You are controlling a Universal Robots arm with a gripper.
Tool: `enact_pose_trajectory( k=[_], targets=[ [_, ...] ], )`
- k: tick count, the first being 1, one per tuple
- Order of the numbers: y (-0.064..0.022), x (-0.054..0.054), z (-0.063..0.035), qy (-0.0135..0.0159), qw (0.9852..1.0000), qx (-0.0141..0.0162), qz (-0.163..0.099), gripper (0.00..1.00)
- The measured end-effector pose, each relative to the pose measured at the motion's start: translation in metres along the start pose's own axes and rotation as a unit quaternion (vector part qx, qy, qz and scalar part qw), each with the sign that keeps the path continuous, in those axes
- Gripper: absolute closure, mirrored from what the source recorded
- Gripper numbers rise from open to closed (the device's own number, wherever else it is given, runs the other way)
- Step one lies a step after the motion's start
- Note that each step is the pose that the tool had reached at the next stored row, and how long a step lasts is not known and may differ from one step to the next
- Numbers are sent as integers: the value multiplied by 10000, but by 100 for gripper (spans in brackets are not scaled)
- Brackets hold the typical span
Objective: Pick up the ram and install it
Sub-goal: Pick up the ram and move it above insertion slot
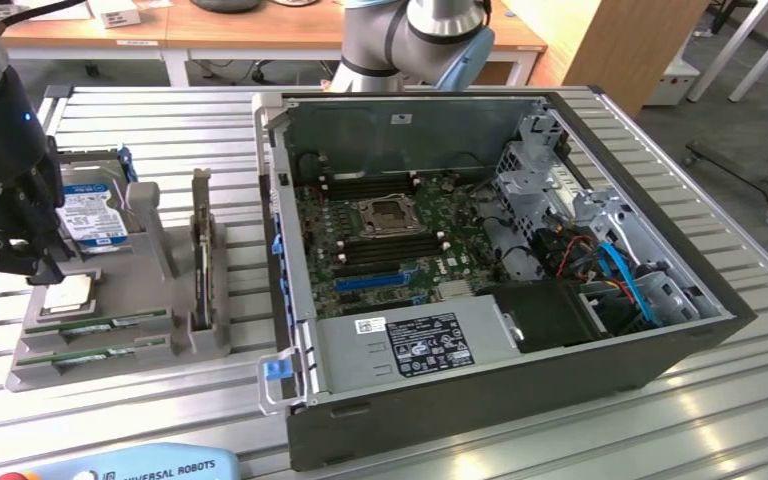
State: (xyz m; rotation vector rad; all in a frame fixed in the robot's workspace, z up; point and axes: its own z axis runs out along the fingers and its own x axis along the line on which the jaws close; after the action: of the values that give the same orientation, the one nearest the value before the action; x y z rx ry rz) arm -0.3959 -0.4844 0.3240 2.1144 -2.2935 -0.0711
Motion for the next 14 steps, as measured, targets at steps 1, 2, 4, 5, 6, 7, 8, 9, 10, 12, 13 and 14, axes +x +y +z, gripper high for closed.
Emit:
enact_pose_trajectory(
  k=[1,2,4,5,6,7,8,9,10,12,13,14],
  targets=[
    [0,1,0,0,10000,0,0,70],
    [-1,9,2,-1,10000,1,-1,70],
    [-2,30,0,0,10000,0,-2,70],
    [-3,37,0,0,10000,0,-4,70],
    [-3,39,0,0,10000,0,-7,70],
    [-2,39,1,0,10000,0,-15,70],
    [-3,40,1,1,10000,0,-27,70],
    [-3,41,3,2,10000,-1,-43,70],
    [-4,42,5,2,10000,-2,-57,70],
    [-5,42,8,5,10000,-5,-85,70],
    [-5,42,8,5,10000,-6,-90,70],
    [-5,42,9,5,10000,-6,-90,70]
  ],
)
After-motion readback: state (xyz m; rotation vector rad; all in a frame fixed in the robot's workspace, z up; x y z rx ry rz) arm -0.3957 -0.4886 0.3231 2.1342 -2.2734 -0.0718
